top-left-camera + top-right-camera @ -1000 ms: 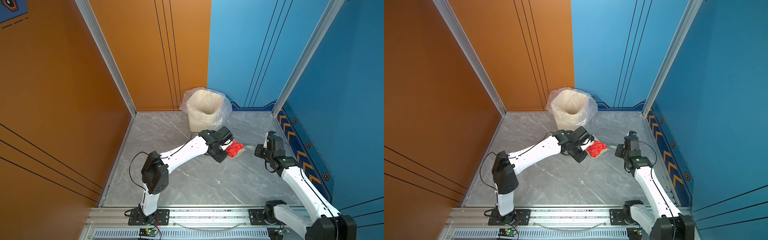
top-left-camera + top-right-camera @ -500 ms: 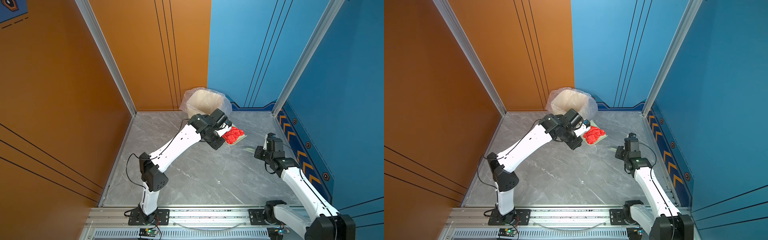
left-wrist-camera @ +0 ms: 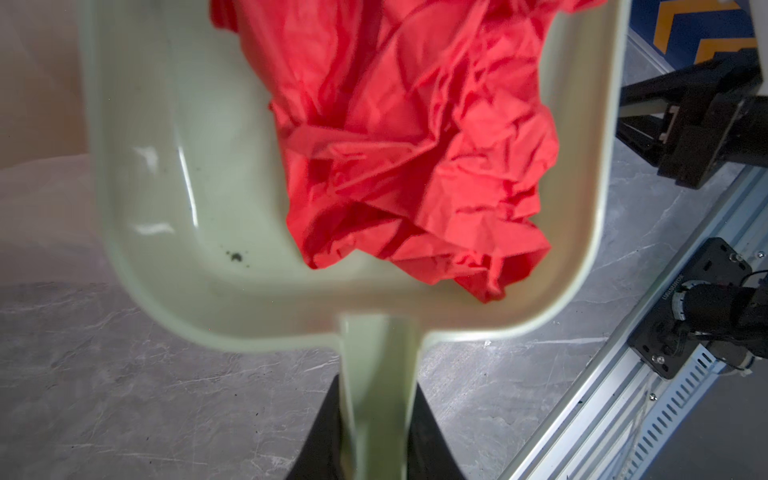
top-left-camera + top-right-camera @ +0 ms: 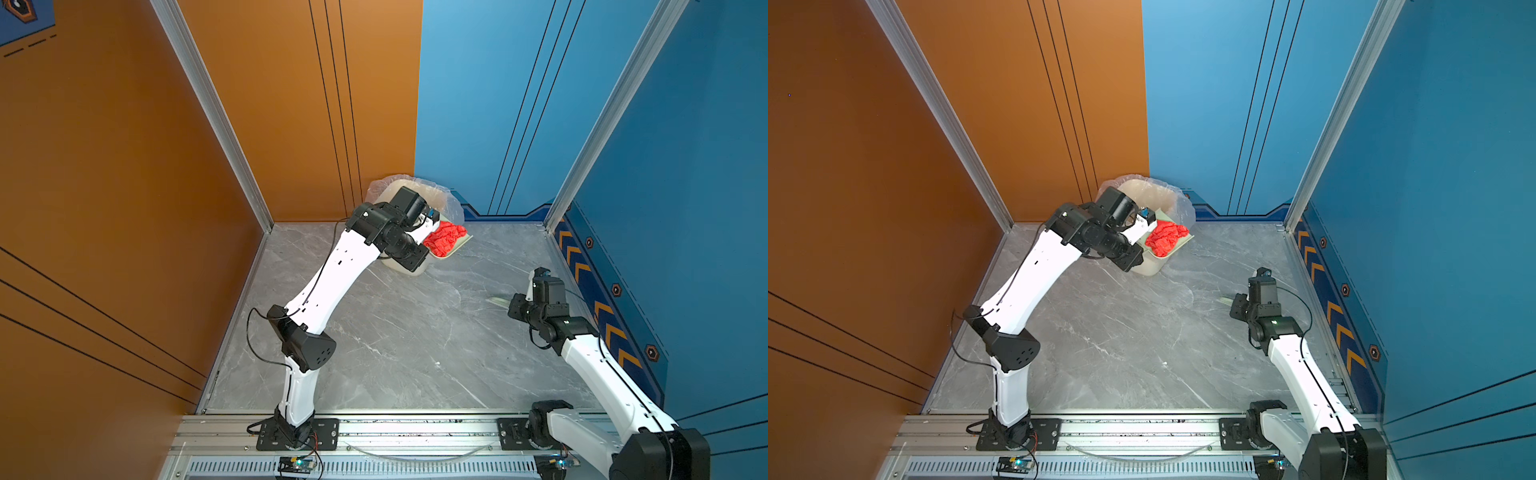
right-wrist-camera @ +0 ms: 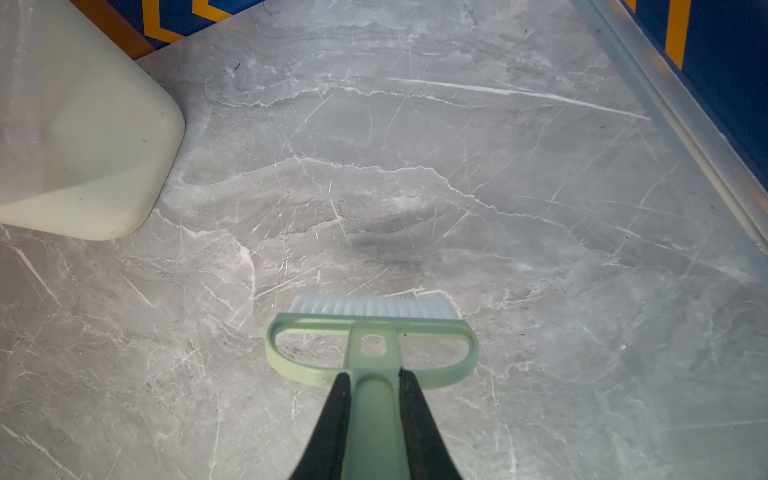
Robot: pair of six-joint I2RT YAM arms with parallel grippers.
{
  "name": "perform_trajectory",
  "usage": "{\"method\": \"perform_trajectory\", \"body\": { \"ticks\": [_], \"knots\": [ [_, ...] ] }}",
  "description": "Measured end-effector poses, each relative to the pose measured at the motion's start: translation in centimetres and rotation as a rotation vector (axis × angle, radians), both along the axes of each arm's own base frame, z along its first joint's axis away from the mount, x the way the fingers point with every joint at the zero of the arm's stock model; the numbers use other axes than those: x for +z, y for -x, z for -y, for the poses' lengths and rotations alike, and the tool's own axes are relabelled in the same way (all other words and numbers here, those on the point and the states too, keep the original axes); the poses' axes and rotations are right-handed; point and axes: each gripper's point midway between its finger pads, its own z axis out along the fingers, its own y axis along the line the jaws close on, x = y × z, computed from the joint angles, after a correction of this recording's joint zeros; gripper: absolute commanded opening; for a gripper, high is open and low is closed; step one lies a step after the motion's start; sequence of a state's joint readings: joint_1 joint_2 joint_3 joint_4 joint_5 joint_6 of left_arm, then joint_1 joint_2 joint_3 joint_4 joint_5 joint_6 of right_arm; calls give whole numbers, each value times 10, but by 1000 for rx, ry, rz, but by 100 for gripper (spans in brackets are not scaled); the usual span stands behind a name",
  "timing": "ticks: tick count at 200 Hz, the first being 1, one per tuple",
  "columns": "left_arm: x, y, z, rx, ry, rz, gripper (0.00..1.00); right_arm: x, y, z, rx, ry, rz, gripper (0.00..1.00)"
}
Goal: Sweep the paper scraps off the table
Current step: 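Lift the loaded dustpan toward the bin while the right brush draws back, then tip the dustpan over the bin rim with the left gripper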
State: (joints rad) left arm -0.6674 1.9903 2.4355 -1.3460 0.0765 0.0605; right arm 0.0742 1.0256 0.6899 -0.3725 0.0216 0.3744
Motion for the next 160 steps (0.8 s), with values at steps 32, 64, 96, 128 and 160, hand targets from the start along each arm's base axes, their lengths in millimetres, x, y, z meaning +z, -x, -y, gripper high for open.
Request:
{"method": "perform_trajectory", "body": {
  "ticks": [32, 64, 96, 128, 160],
  "knots": [
    [18, -17, -15, 49, 32, 44, 0, -1, 0, 1, -2, 0, -2, 0],
    [34, -44, -33, 118, 68, 96, 0, -2, 0, 1, -3, 0, 2, 0],
    [34, -82, -65, 242, 57, 136, 0, -5, 2, 1, -3, 0, 0, 0],
    [21, -110, -98, 363, 3, 149, 0, -1, 6, 1, -4, -2, 20, 0],
    [22, -128, -127, 457, -52, 205, 0, 2, 9, 3, -10, -3, 38, 0]
  ]
}}
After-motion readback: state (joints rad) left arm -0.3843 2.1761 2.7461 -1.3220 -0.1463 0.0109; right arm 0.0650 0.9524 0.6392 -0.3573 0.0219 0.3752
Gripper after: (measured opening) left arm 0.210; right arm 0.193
